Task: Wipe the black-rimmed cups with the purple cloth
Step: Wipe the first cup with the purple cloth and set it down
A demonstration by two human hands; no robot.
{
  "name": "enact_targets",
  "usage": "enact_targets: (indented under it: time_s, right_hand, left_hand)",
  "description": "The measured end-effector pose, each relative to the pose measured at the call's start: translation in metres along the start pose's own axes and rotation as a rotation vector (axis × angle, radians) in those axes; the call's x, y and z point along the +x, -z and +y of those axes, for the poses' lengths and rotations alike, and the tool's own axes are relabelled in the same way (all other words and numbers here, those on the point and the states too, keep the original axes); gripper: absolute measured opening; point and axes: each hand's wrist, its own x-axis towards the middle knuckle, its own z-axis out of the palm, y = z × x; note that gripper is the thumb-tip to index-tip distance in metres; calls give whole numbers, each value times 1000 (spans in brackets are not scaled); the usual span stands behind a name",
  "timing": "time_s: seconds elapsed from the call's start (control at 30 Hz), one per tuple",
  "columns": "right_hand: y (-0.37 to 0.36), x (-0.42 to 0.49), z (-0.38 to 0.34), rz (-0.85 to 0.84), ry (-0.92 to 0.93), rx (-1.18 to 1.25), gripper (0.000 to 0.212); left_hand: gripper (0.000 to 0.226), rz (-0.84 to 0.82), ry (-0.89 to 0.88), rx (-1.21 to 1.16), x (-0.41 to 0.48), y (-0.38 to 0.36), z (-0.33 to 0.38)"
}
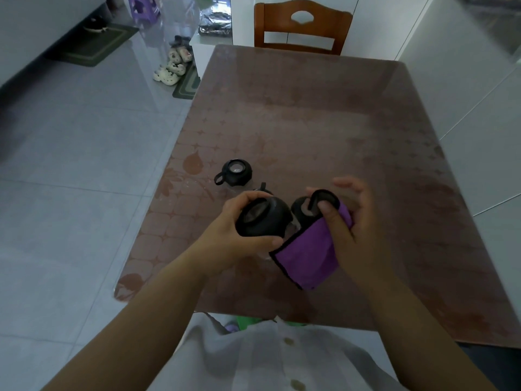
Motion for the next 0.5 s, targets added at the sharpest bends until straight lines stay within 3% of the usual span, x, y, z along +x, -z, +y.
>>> enact_targets:
  time_s: [0.07,0.17,0.3,0.43,0.5]
  right_hand:
    - [-8,2,-12,22,167,-144,19]
    - [-24,-2,-14,-119,364,-237,38]
    - [-18,-7,1,-198,233,-102,41]
    - [-17,-8,4,-42,136,-130,36]
    - [-24,-9,-4,-42,153,-108,40]
  left_hand:
    - [68,-22,-16,34,2,-1,1]
    - [65,-85,-61,-12,5,-2,4]
    - [63,-117,-45,-41,7,7,6]
    - [66,-99,-52,-13,8,6,9]
    - [63,-104,-67,4,9,3,12]
